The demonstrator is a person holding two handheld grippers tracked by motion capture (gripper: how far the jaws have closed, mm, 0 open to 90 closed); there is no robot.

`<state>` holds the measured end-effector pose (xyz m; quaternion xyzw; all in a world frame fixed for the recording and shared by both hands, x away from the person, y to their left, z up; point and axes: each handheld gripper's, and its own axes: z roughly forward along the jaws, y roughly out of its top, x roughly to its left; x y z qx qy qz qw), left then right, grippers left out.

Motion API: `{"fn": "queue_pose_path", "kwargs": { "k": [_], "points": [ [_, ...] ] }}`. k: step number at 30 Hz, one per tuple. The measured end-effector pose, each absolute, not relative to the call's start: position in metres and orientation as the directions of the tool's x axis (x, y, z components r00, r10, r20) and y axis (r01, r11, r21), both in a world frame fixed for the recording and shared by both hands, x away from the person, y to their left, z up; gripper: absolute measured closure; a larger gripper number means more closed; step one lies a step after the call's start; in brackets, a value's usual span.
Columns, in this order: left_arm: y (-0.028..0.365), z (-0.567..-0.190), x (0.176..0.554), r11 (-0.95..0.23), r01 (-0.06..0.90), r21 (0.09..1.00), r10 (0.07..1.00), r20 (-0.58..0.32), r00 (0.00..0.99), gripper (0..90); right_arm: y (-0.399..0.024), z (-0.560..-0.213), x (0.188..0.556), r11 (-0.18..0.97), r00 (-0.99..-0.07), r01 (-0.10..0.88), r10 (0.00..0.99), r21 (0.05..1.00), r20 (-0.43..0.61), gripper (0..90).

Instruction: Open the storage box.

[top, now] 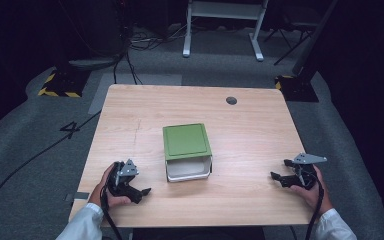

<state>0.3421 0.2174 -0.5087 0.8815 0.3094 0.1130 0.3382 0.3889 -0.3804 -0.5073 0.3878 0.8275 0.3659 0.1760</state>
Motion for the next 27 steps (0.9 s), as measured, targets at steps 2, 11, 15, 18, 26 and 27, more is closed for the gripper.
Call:
{"fn": "queue_pose_path", "kwargs": {
  "k": [2,11,15,18,26,27],
  "points": [
    [0.217,-0.509,0.342,-0.580,0.469,0.666,0.622,-0.009,0.783,0.4,-0.380,-0.507,0.389,0.431,-0.637,0.513,0.771,0.742,-0.007,15.1],
    [0.217,-0.508,0.341,-0.580,0.457,0.675,0.616,-0.004,0.788,4.2,-0.381,-0.507,0.388,0.430,-0.636,0.512,0.771,0.743,-0.008,15.2],
    [0.215,-0.502,0.336,-0.586,0.441,0.680,0.603,0.002,0.798,20.7,-0.381,-0.507,0.388,0.430,-0.635,0.512,0.772,0.743,-0.009,15.2],
    [0.214,-0.498,0.333,-0.580,0.431,0.691,0.596,-0.001,0.803,15.8,-0.381,-0.507,0.388,0.430,-0.635,0.512,0.772,0.743,-0.009,15.2],
    [0.205,-0.481,0.321,-0.569,0.386,0.726,0.563,0.001,0.827,19.8,-0.381,-0.507,0.388,0.430,-0.635,0.512,0.772,0.744,-0.008,15.2],
    [0.205,-0.481,0.321,-0.569,0.386,0.726,0.563,0.001,0.827,19.7,-0.381,-0.507,0.388,0.430,-0.635,0.512,0.772,0.744,-0.008,15.2]
  ]
}}
